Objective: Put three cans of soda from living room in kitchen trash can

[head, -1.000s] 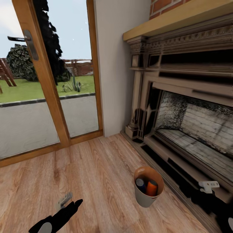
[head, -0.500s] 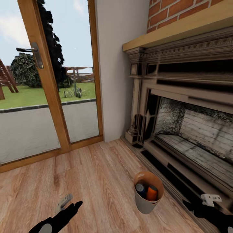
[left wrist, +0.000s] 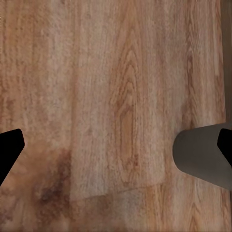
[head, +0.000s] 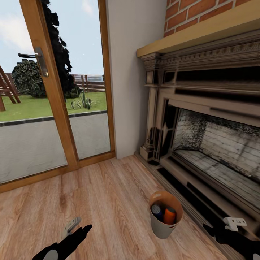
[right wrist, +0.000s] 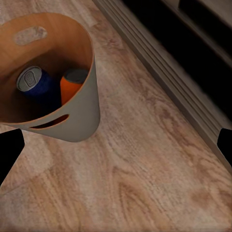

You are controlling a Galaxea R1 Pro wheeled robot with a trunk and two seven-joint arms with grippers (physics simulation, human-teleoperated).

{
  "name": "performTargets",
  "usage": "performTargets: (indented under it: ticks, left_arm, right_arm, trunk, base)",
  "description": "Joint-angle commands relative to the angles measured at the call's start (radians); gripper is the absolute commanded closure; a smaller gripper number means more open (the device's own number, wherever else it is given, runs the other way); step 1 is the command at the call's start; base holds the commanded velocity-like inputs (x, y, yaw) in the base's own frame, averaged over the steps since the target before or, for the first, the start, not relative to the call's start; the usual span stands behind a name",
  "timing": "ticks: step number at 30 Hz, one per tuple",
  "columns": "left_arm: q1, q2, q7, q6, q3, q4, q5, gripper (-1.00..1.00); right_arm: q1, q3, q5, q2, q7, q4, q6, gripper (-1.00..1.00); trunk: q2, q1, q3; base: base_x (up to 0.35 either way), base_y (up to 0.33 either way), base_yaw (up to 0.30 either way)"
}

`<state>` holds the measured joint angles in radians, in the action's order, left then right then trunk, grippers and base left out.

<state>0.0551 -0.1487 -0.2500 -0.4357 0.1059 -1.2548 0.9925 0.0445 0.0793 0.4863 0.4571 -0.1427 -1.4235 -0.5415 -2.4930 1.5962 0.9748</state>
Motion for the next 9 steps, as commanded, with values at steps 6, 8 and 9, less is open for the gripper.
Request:
performTargets:
  ticks: [6, 8, 9]
  left_arm:
    - [0.000, 0.000, 0.000, 0.000, -0.001, 0.003, 0.000, -1.00]
    - [0.000, 0.000, 0.000, 0.000, 0.000, 0.014, 0.000, -1.00]
    - [0.000, 0.000, 0.000, 0.000, 0.000, 0.018, 0.000, -1.00]
  right_arm:
    - [0.000, 0.000, 0.000, 0.000, 0.000, 0.000, 0.000, -1.00]
    - [0.000, 0.000, 0.000, 0.000, 0.000, 0.000, 0.000, -1.00]
    - [0.000, 0.000, 0.000, 0.000, 0.000, 0.000, 0.000, -1.00]
  trunk:
    - [0.000, 0.000, 0.000]
    - [0.000, 0.000, 0.000]
    - [0.000, 0.000, 0.000]
  base:
    - [0.000, 0.000, 0.000]
    - [0.000, 0.000, 0.000]
    - [0.000, 0.000, 0.000]
